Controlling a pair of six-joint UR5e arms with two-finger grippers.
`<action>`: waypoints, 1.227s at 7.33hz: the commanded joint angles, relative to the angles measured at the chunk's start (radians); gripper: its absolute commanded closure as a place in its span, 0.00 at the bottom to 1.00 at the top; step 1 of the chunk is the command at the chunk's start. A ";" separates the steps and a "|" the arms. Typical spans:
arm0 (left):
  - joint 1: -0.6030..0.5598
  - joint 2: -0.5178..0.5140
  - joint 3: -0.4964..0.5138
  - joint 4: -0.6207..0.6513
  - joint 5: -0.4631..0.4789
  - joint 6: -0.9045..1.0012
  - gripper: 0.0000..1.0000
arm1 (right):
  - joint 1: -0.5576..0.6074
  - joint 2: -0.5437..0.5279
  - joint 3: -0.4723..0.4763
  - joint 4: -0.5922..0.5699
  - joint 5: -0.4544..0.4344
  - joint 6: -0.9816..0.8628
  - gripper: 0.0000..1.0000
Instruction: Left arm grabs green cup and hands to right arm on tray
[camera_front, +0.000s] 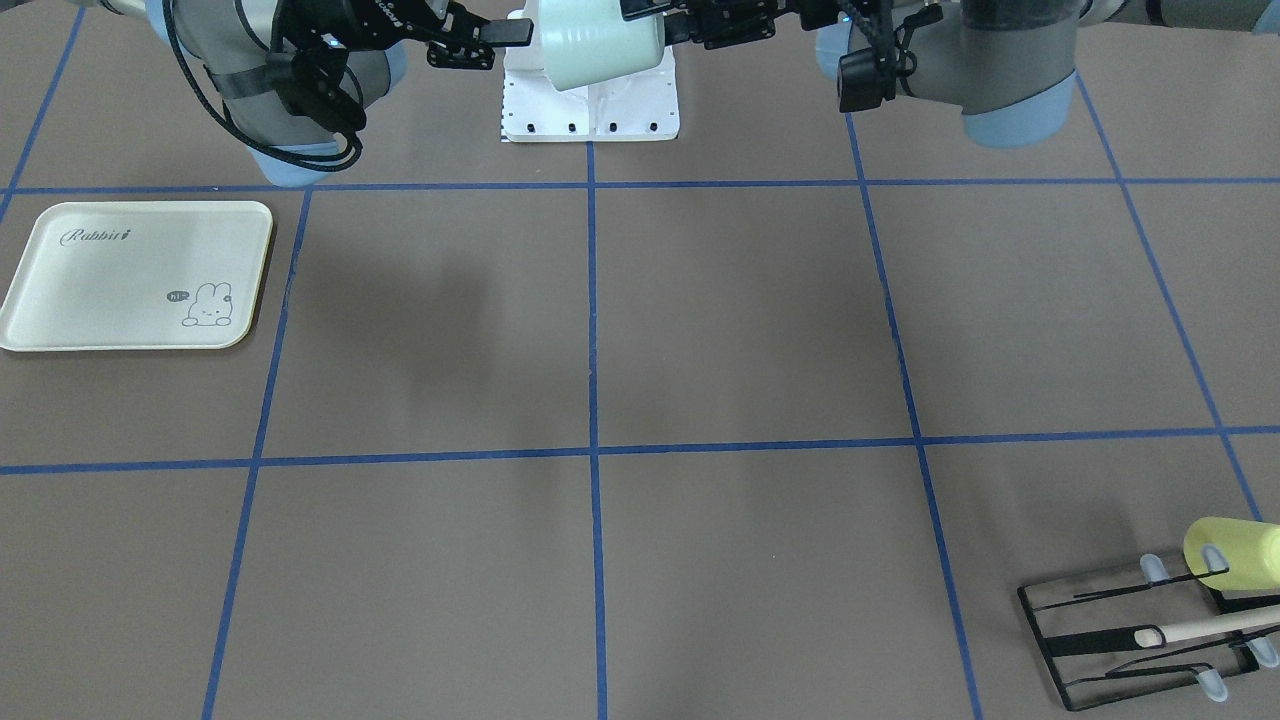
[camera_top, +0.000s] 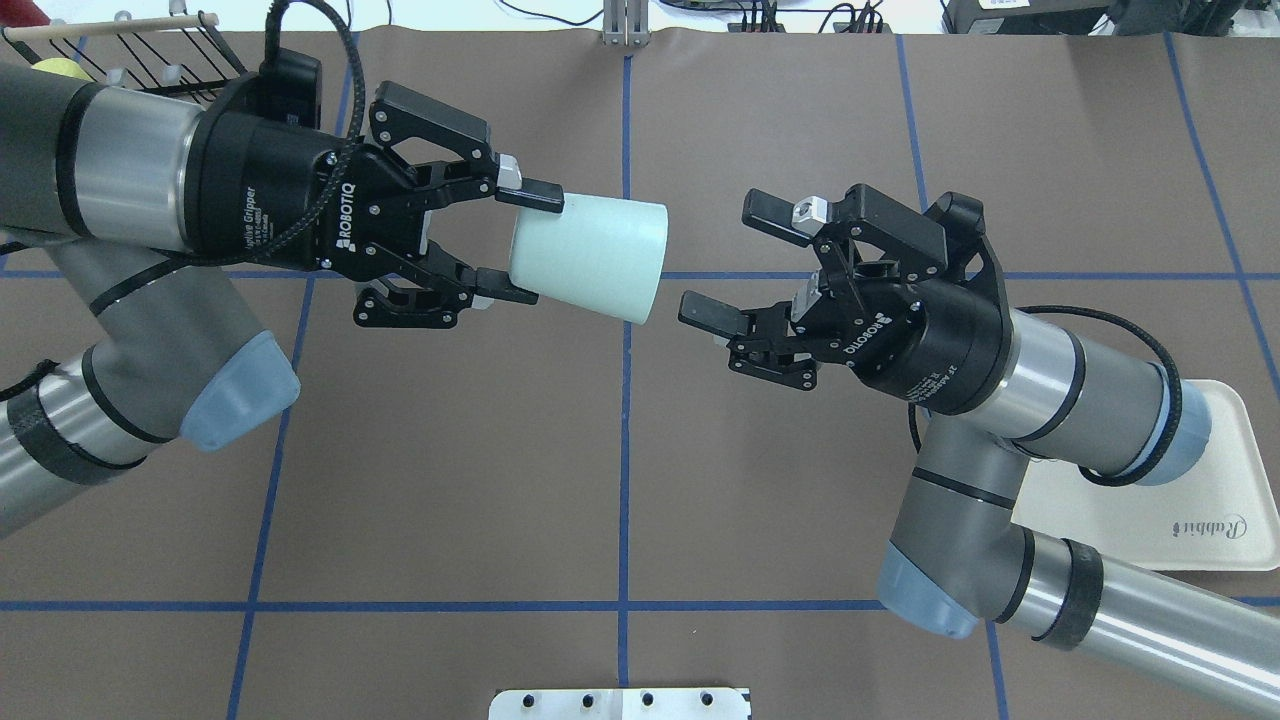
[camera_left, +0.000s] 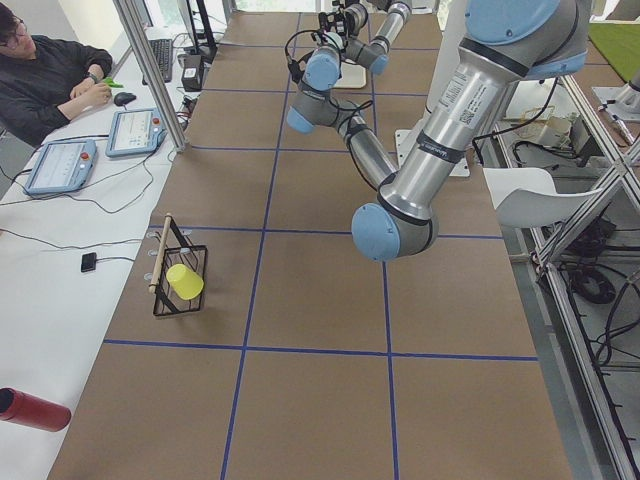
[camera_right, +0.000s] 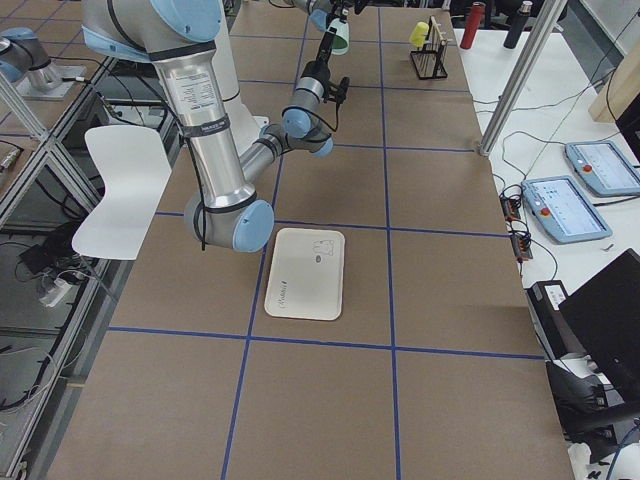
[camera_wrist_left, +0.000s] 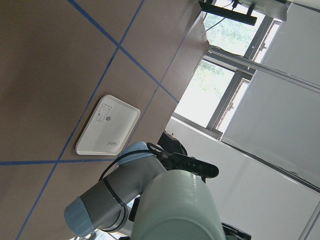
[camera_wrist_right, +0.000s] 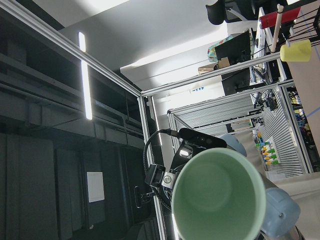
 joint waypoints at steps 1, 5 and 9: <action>0.029 0.000 -0.003 0.004 0.000 0.007 1.00 | -0.003 0.005 0.001 -0.019 -0.019 -0.005 0.01; 0.038 -0.001 -0.011 0.007 -0.002 0.010 1.00 | -0.006 0.015 0.001 -0.066 -0.031 -0.006 0.03; 0.040 0.000 -0.010 0.007 -0.003 0.013 1.00 | -0.006 0.015 0.001 -0.068 -0.030 -0.008 0.42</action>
